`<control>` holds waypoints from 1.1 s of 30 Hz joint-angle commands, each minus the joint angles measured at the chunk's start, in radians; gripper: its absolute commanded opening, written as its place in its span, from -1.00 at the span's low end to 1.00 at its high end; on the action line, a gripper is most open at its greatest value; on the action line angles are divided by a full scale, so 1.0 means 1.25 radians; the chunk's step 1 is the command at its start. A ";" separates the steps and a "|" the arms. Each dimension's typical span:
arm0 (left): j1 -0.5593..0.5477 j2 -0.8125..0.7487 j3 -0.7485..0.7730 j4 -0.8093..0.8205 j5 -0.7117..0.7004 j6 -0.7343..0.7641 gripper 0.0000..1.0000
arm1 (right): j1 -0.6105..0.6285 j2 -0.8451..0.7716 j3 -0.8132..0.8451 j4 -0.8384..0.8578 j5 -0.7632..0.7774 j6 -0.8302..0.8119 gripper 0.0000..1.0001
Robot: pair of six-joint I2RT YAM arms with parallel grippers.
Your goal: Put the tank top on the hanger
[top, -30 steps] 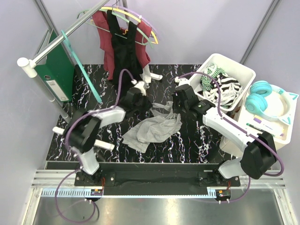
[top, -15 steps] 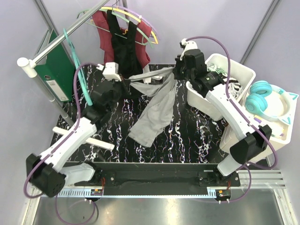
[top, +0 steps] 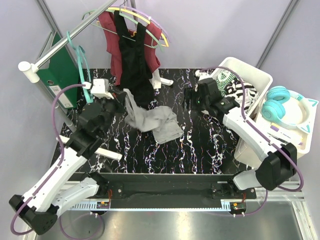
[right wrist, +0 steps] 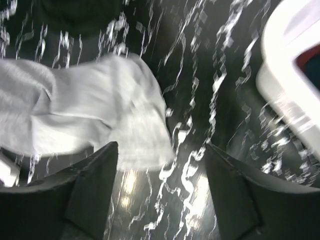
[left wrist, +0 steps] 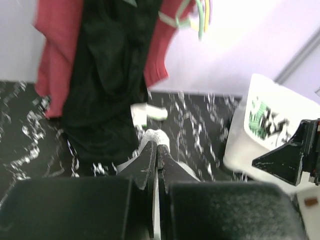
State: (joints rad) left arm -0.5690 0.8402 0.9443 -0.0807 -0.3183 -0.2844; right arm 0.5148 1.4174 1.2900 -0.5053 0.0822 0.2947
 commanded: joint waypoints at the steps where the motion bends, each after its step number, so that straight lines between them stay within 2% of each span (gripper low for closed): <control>1: -0.038 0.028 -0.034 -0.003 0.034 -0.007 -1.00 | -0.001 -0.093 -0.071 0.056 -0.127 0.032 0.58; 7: -0.128 0.100 -0.042 -0.002 0.011 -0.019 -1.00 | -0.001 -0.151 -0.148 0.073 -0.152 0.035 0.64; 10: -0.140 0.118 -0.040 0.002 -0.007 -0.025 -1.00 | 0.002 -0.164 -0.214 0.143 -0.258 0.067 0.64; 12: -0.140 0.125 -0.031 0.003 -0.009 -0.028 -1.00 | 0.030 -0.164 -0.275 0.238 -0.323 0.099 0.62; 13: -0.141 0.134 -0.030 0.014 0.009 -0.027 -1.00 | 0.048 -0.164 -0.288 0.262 -0.316 0.104 0.62; 15: -0.145 0.148 -0.025 0.028 0.037 -0.030 -1.00 | 0.097 -0.167 -0.305 0.286 -0.261 0.102 0.61; 19: -0.205 0.235 -0.014 0.052 0.057 -0.056 -1.00 | 0.105 -0.179 -0.321 0.283 -0.190 0.129 0.62; 23: -0.265 0.317 -0.013 0.101 0.051 -0.072 -1.00 | 0.105 -0.229 -0.357 0.219 0.095 0.166 0.64; 25: -0.292 0.367 -0.003 0.127 0.071 -0.076 -1.00 | 0.105 -0.250 -0.383 0.201 0.146 0.175 0.65; 26: -0.297 0.382 0.002 0.127 0.072 -0.073 -0.73 | 0.105 -0.273 -0.394 0.200 0.156 0.179 0.68; 30: -0.304 0.391 -0.003 0.109 0.023 -0.077 0.74 | 0.105 -0.290 -0.427 0.203 0.137 0.194 0.71; 32: -0.304 0.363 -0.041 0.109 -0.010 -0.082 0.95 | 0.105 -0.258 -0.427 0.209 0.103 0.200 0.70; 33: -0.304 0.332 -0.058 0.108 -0.032 -0.082 0.98 | 0.105 -0.243 -0.426 0.218 0.088 0.201 0.70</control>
State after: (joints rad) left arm -0.9516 1.3544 0.8928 -0.0200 -0.2638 -0.3737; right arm 0.6468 1.0695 0.7593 -0.2588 0.1867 0.5140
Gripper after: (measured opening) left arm 0.946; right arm 0.851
